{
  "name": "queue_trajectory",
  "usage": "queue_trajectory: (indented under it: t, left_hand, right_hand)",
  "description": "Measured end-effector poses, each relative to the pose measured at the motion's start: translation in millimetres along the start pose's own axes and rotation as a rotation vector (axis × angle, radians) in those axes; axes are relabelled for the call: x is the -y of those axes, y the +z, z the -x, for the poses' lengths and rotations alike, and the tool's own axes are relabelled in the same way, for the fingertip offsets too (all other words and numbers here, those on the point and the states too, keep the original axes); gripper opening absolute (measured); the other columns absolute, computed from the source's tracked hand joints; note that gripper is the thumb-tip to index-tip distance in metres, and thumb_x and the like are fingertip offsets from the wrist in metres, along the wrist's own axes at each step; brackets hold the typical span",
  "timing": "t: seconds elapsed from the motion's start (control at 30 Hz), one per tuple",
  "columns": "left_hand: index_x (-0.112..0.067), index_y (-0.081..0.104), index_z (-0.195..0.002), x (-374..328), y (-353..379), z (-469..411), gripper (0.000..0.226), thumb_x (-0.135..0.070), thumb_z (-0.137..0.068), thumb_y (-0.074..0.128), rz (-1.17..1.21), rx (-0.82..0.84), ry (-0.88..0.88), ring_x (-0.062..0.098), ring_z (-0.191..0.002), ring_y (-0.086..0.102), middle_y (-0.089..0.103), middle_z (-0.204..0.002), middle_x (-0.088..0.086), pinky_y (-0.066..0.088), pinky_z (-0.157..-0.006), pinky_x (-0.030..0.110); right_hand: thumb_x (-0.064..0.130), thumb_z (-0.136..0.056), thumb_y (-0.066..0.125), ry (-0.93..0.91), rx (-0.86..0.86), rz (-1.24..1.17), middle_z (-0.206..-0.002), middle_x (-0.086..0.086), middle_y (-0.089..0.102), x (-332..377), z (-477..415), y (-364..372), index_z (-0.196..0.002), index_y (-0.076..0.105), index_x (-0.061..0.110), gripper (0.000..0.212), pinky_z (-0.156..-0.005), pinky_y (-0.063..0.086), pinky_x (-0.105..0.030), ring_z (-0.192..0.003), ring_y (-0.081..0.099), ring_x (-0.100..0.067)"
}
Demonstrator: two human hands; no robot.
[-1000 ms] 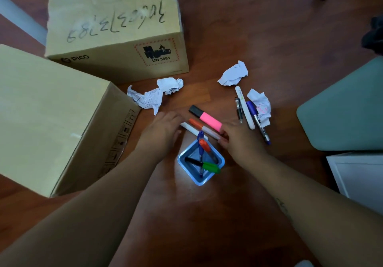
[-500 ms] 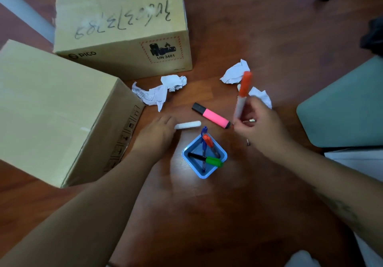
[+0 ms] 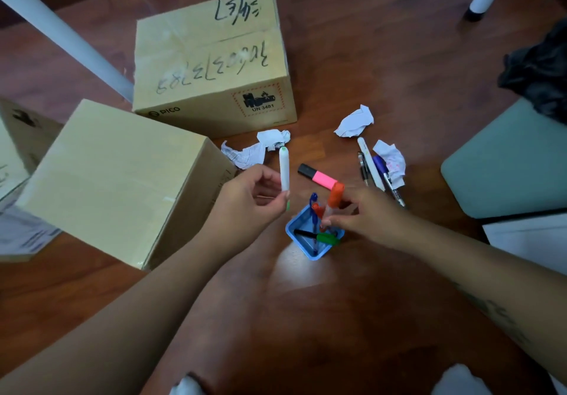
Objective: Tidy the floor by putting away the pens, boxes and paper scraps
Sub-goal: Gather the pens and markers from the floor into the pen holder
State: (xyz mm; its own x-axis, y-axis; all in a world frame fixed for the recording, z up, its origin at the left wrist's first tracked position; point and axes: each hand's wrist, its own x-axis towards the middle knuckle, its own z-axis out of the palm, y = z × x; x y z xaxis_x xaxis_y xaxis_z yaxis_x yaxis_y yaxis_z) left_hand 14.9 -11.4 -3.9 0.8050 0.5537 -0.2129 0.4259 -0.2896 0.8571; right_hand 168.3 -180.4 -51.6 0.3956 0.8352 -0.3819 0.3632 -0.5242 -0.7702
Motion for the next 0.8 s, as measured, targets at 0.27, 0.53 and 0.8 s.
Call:
queue_trajectory:
  t: [0.27, 0.53, 0.8]
  left_hand:
    - [-0.032, 0.061, -0.088, 12.2, 27.2, 4.6, 0.019, -0.019, -0.085, 0.074, -0.125, 0.077, -0.09, 0.008, -0.082, 0.063, 0.065, -0.087, -0.009, 0.057, -0.07, 0.024]
    - [-0.029, 0.065, -0.099, 27.6, 23.5, -14.1, 0.041, -0.057, -0.07, 0.076, -0.131, 0.086, -0.142, 0.007, -0.084, 0.061, 0.067, -0.092, -0.01, 0.052, -0.068, 0.023]
    - [-0.016, 0.065, -0.105, 63.2, 57.5, -86.4, 0.014, -0.02, -0.092, 0.064, -0.421, 0.037, 0.037, 0.014, -0.092, 0.058, 0.064, -0.099, -0.003, 0.043, -0.075, 0.021]
  right_hand:
    - [0.041, -0.067, 0.084, 0.062, -0.075, -0.093, -0.106, 0.01, 0.065, -14.9, 2.1, -23.4, -0.108, 0.067, 0.029, 0.047, -0.07, 0.044, -0.01, -0.095, 0.059, -0.004]
    - [0.021, -0.086, 0.072, 0.288, -0.333, -0.06, -0.101, -0.007, 0.068, -72.9, -4.8, -29.3, -0.104, 0.067, 0.009, 0.022, -0.062, 0.04, -0.013, -0.081, 0.058, -0.014]
    - [0.022, -0.088, 0.069, 0.368, -0.379, 0.15, -0.095, -0.005, 0.068, -86.0, -25.9, 0.9, -0.098, 0.065, 0.014, 0.013, -0.071, 0.048, -0.028, -0.082, 0.061, -0.018]
